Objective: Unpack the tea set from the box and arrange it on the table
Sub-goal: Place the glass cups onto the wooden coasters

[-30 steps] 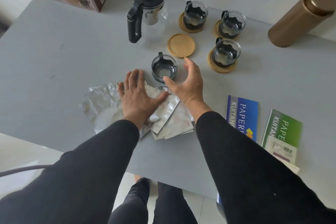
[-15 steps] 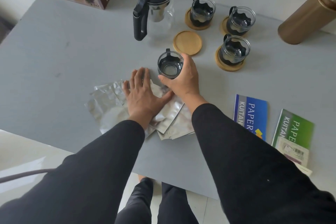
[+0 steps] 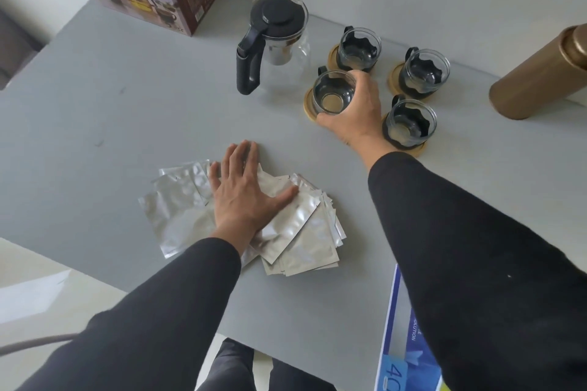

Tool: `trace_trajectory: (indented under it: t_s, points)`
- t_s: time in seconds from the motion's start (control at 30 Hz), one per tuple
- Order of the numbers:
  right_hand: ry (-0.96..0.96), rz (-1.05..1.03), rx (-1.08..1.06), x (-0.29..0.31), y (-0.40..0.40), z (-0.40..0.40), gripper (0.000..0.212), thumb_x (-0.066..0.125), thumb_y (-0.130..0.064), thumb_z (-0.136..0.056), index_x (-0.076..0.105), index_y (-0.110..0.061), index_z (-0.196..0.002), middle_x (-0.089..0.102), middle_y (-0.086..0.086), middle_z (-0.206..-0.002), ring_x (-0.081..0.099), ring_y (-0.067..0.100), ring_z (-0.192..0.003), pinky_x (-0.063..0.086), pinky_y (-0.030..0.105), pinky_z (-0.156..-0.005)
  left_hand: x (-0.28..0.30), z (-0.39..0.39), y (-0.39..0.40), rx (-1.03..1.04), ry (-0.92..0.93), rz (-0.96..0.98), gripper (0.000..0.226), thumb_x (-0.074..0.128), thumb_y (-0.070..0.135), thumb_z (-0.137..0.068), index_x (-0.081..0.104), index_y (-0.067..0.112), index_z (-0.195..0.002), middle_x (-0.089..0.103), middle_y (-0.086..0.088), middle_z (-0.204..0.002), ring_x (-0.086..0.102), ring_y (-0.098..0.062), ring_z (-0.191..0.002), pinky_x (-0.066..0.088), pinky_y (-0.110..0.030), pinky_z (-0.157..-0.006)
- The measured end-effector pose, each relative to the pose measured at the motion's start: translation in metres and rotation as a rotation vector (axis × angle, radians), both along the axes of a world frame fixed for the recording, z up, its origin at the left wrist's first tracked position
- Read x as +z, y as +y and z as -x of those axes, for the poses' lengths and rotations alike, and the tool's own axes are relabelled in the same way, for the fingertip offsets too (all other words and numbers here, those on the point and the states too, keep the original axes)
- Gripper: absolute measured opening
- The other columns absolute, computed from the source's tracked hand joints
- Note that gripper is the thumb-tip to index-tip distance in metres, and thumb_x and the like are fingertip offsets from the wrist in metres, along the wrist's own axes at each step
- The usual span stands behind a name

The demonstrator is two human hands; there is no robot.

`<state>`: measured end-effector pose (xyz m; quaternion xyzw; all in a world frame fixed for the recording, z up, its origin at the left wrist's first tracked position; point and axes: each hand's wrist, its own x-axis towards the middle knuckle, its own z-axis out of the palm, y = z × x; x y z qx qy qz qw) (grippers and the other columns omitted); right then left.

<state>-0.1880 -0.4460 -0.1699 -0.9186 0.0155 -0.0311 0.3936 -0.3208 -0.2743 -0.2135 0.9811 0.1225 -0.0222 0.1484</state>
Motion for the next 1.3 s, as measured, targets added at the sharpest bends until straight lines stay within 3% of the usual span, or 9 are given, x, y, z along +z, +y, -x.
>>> trace_trajectory:
  t_s: [0.13, 0.63, 0.87, 0.97, 1.1, 1.17, 1.3]
  points:
    - [0.029, 0.006, 0.040, -0.002, 0.000, -0.006, 0.085, 0.081, -0.024, -0.060, 0.040, -0.013, -0.134, 0.045, 0.007, -0.130, 0.047, 0.019, -0.117, 0.034, 0.017, -0.092, 0.001, 0.000, 0.000, -0.004, 0.006, -0.011, 0.104, 0.045, 0.082, -0.069, 0.017, 0.024, -0.151, 0.013, 0.007, -0.157, 0.000, -0.013, -0.147, 0.001, -0.042, -0.120]
    - [0.071, -0.076, 0.091, -0.001, -0.008, -0.005, 0.095, 0.076, -0.024, -0.069, 0.022, -0.016, -0.147, 0.034, 0.006, -0.145, 0.035, 0.017, -0.132, 0.025, 0.017, -0.101, 0.001, 0.000, 0.000, -0.012, 0.019, -0.022, 0.103, 0.043, 0.082, -0.069, 0.017, 0.025, -0.151, 0.015, 0.007, -0.157, 0.001, -0.012, -0.147, 0.001, -0.041, -0.120]
    - [-0.116, -0.059, 0.041, 0.021, -0.004, 0.008, 0.073, 0.066, -0.025, -0.073, 0.039, -0.007, -0.138, 0.043, 0.010, -0.134, 0.041, 0.023, -0.126, 0.028, 0.018, -0.100, 0.004, 0.001, 0.003, -0.035, 0.035, 0.064, 0.085, 0.009, 0.072, -0.082, 0.018, 0.024, -0.151, 0.015, 0.006, -0.157, 0.002, -0.014, -0.147, 0.001, -0.042, -0.120]
    - [-0.162, -0.061, 0.038, 0.034, 0.006, 0.012, 0.068, 0.061, -0.028, -0.069, 0.046, -0.004, -0.131, 0.046, 0.011, -0.128, 0.044, 0.024, -0.121, 0.032, 0.018, -0.097, 0.011, -0.006, 0.004, -0.002, 0.043, 0.148, 0.079, 0.012, 0.067, -0.084, 0.030, 0.023, -0.147, 0.025, 0.005, -0.152, 0.012, -0.015, -0.144, 0.007, -0.042, -0.119]
    - [-0.173, -0.080, 0.019, 0.045, 0.027, 0.022, 0.064, 0.059, -0.029, -0.067, 0.051, -0.003, -0.124, 0.049, 0.011, -0.123, 0.047, 0.027, -0.116, 0.039, 0.028, -0.098, 0.022, -0.016, 0.010, 0.001, 0.095, 0.181, 0.055, 0.033, 0.053, -0.096, 0.041, 0.022, -0.141, 0.033, 0.005, -0.147, 0.021, -0.015, -0.140, 0.014, -0.041, -0.115]
    - [-0.161, -0.084, 0.004, 0.048, 0.038, 0.033, 0.062, 0.059, -0.029, -0.067, 0.053, -0.003, -0.123, 0.049, 0.011, -0.123, 0.047, 0.026, -0.116, 0.036, 0.024, -0.097, 0.029, -0.019, 0.014, -0.020, 0.138, 0.199, 0.054, 0.034, 0.052, -0.097, 0.043, 0.021, -0.140, 0.034, 0.004, -0.146, 0.023, -0.016, -0.139, 0.018, -0.041, -0.112]
    - [-0.156, -0.065, -0.046, 0.053, 0.057, 0.061, 0.059, 0.058, -0.030, -0.065, 0.056, -0.004, -0.118, 0.052, 0.011, -0.117, 0.050, 0.027, -0.109, 0.042, 0.034, -0.096, 0.046, -0.032, 0.027, -0.089, 0.234, 0.215, 0.056, 0.032, 0.053, -0.097, 0.043, 0.019, -0.141, 0.037, -0.002, -0.146, 0.030, -0.021, -0.137, 0.025, -0.041, -0.110]
